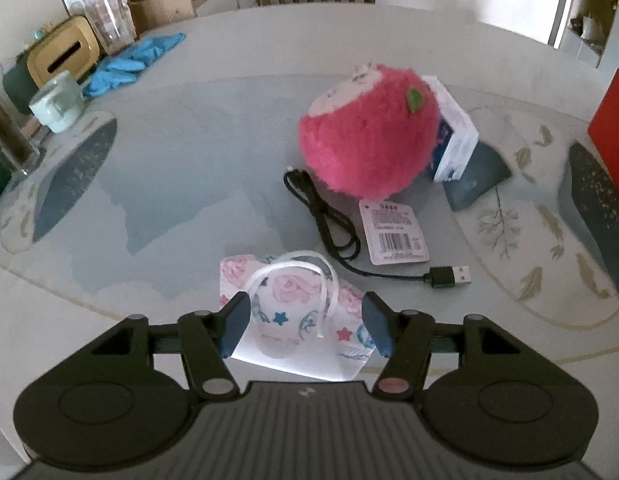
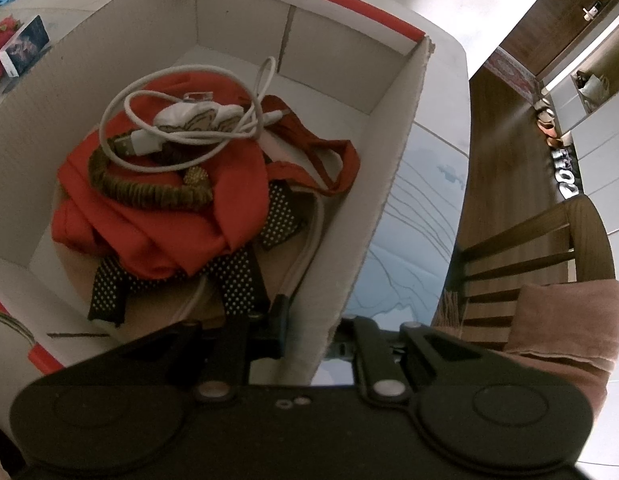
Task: Organize objects
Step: 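Grasp the white printed pouch by its handles with the left gripper, then carry the white pouch into the box and open the left gripper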
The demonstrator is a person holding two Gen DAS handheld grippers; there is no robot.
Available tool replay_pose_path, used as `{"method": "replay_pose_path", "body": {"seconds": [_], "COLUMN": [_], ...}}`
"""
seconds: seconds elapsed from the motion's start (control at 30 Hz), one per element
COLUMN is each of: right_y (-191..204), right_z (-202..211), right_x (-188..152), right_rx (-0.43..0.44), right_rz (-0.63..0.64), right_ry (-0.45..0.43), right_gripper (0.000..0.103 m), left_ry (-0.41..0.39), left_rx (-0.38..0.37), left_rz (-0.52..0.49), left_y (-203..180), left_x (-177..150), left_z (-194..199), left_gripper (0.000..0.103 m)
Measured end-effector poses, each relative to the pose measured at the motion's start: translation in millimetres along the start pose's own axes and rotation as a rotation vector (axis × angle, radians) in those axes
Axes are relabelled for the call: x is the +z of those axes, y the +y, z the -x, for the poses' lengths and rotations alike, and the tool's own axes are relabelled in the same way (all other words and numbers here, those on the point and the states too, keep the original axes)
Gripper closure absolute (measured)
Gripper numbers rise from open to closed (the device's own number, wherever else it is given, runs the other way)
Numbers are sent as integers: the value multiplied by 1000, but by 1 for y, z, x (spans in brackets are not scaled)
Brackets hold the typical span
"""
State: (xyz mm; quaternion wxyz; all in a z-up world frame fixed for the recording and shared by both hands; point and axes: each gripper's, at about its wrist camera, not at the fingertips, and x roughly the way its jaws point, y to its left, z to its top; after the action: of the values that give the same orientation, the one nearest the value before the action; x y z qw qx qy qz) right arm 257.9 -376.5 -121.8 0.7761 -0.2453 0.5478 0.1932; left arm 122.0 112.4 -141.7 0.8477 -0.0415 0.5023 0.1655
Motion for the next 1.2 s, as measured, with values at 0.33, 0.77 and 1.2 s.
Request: {"method": "replay_pose_path", "body": {"seconds": [0.33,0.77,1.2], "right_y": [-1,-2,-1], "right_z": [-1,-1,-5], "right_x": [0,-1,-4], "right_rx": [-1,3,6], "right_rz": [-3,-10,-7], "right_ry": [0,-3,7], "right_gripper": [91,91,91], "left_ry": [20,-71,-309], "left_rx": [-77,-121,-262], "left_rz": [26,111,42], "left_y": [-1,17,-17], "left_x": [2,3,36], "left_z": [-5,42,155], "left_gripper": [94,103,103]}}
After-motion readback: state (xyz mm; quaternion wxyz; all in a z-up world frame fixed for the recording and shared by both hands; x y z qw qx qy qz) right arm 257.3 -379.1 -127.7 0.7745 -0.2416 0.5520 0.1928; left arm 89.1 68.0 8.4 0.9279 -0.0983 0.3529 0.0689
